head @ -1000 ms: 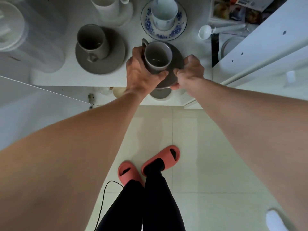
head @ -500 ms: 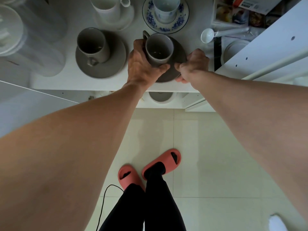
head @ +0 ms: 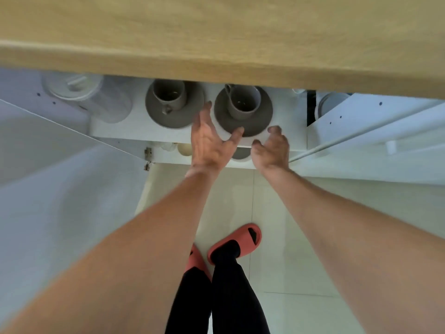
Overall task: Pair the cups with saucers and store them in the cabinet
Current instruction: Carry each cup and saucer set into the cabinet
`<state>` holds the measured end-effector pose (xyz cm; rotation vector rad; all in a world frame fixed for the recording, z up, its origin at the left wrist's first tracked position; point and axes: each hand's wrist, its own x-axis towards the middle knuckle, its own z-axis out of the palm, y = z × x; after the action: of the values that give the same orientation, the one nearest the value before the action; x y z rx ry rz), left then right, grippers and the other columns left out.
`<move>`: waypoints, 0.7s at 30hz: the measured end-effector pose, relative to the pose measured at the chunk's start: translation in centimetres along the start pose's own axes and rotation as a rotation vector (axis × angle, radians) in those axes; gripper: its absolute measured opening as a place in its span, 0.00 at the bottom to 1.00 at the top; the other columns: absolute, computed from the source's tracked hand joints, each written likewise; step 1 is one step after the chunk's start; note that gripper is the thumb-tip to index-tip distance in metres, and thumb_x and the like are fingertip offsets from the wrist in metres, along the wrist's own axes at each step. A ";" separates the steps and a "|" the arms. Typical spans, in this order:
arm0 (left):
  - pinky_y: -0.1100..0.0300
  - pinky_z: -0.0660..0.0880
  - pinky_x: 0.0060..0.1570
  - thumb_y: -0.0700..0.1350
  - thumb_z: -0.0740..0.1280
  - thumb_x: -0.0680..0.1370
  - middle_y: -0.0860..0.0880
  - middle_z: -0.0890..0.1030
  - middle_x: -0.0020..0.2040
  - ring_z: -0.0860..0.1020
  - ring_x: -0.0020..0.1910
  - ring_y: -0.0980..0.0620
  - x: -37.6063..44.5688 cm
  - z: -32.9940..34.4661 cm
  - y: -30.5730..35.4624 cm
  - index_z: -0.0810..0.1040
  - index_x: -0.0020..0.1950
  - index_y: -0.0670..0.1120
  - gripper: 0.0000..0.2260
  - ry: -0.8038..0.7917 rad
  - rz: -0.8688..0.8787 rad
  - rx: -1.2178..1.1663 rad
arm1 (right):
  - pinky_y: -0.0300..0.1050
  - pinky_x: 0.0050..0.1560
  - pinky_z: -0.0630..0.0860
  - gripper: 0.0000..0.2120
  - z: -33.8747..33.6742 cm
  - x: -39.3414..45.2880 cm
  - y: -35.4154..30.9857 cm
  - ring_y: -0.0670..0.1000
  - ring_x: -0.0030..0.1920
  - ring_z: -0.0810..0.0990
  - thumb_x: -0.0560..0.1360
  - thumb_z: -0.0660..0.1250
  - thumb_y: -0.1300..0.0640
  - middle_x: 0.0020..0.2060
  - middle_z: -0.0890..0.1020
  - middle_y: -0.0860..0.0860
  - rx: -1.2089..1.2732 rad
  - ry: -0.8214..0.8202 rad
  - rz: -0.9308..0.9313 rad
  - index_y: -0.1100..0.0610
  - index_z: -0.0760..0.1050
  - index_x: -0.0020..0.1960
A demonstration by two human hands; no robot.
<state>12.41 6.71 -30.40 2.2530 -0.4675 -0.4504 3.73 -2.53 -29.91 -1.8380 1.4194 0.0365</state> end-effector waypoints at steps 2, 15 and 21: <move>0.51 0.64 0.70 0.55 0.70 0.74 0.43 0.68 0.71 0.64 0.71 0.45 -2.7 -2.4 -0.4 0.60 0.74 0.46 0.34 0.003 -0.042 -0.014 | 0.55 0.65 0.72 0.24 -0.2 -3.5 0.6 0.62 0.65 0.73 0.76 0.66 0.59 0.66 0.72 0.60 -0.068 -0.013 0.035 0.59 0.64 0.71; 0.47 0.57 0.72 0.40 0.61 0.78 0.44 0.71 0.70 0.63 0.73 0.43 -22.3 -27.6 -3.9 0.70 0.68 0.45 0.18 0.341 -0.290 0.343 | 0.54 0.76 0.60 0.32 -0.8 -30.2 -7.7 0.59 0.77 0.59 0.78 0.62 0.58 0.78 0.57 0.61 -0.536 -0.328 -0.512 0.58 0.54 0.79; 0.47 0.53 0.74 0.40 0.61 0.78 0.45 0.67 0.74 0.60 0.75 0.44 -29.6 -36.9 -6.1 0.70 0.68 0.45 0.18 0.625 -0.437 0.357 | 0.52 0.78 0.53 0.30 1.5 -37.8 -14.8 0.58 0.79 0.53 0.82 0.58 0.53 0.80 0.51 0.60 -0.575 -0.417 -0.878 0.57 0.51 0.81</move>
<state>4.62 47.26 -6.44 2.6790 0.2963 0.1568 2.55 29.47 -5.01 -2.5855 0.2413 0.3876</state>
